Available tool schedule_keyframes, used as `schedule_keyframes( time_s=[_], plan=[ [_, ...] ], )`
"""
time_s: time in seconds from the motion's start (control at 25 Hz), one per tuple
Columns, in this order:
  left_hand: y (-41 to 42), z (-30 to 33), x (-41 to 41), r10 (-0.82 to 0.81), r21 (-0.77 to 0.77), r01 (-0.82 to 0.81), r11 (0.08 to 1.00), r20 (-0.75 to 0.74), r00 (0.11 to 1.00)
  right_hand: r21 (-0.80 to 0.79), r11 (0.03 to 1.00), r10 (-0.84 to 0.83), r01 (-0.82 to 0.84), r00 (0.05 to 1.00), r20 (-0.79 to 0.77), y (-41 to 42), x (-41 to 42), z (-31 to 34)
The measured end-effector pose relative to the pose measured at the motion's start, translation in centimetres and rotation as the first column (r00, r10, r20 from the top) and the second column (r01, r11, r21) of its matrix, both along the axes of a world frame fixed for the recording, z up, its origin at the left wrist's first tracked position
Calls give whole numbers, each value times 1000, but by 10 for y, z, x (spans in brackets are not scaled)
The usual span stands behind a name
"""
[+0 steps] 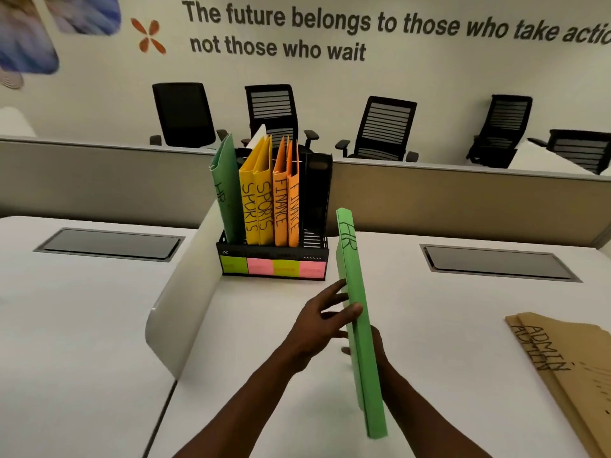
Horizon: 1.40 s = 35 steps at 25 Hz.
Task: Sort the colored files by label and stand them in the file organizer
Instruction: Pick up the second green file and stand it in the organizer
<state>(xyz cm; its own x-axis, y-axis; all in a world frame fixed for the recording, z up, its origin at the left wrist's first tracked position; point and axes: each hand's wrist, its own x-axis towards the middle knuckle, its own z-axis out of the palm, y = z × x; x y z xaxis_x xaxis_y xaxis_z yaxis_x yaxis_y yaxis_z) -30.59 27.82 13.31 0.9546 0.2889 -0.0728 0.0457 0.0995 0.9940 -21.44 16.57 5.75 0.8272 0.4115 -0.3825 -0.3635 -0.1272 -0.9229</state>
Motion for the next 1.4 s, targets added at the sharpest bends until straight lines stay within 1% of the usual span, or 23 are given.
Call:
schedule_keyframes(
  time_s=[0.12, 0.32, 0.44, 0.52, 0.6, 0.68, 0.76, 0.84, 0.96, 1.08, 1.16, 1.24, 1.28, 1.36, 1.4],
  plan=[
    [33, 13, -31, -5, 62, 2, 998, 50, 999, 77, 987, 136, -143, 986, 94, 31, -9, 19],
    [79, 28, -82, 25, 144, -38, 989, 88, 996, 81, 928, 340, -363, 917, 207, 83, -13, 48],
    [93, 31, -104, 79, 235, -111, 966, 141, 987, 67, 871, 457, -487, 853, 252, 121, -19, 70],
    [97, 33, -114, 135, 255, -185, 949, 201, 970, 31, 834, 525, -551, 810, 264, 144, -26, 91],
    [104, 35, -122, 193, 254, -261, 931, 262, 946, 2, 807, 574, -591, 784, 237, 169, -33, 106],
    [115, 41, -128, 225, 251, -307, 918, 307, 925, 11, 801, 581, -598, 783, 222, 195, -37, 121],
    [128, 49, -132, 234, 274, -340, 900, 352, 906, -24, 787, 605, -617, 762, 233, 214, -39, 142],
    [144, 58, -132, 225, 317, -361, 877, 392, 892, 4, 790, 585, -612, 757, 292, 235, -30, 159],
    [168, 74, -122, 225, 368, -388, 845, 414, 882, 19, 811, 535, -585, 754, 382, 257, -19, 189],
    [192, 85, -107, 263, 368, -438, 820, 438, 860, 34, 827, 484, -562, 741, 465, 275, -9, 230],
    [205, 88, -95, 279, 371, -470, 801, 463, 841, 91, 847, 412, -524, 754, 512, 287, -1, 249],
    [216, 86, -81, 300, 401, -515, 758, 487, 820, 133, 869, 350, -476, 783, 514, 295, 10, 260],
    [221, 84, -73, 320, 419, -544, 727, 494, 809, 126, 881, 332, -457, 785, 522, 299, 14, 265],
    [231, 77, -56, 371, 431, -594, 679, 497, 784, 99, 894, 317, -438, 771, 553, 307, 20, 279],
    [235, 75, -47, 396, 424, -614, 666, 496, 773, 111, 890, 307, -443, 760, 573, 313, 24, 284]
  ],
)
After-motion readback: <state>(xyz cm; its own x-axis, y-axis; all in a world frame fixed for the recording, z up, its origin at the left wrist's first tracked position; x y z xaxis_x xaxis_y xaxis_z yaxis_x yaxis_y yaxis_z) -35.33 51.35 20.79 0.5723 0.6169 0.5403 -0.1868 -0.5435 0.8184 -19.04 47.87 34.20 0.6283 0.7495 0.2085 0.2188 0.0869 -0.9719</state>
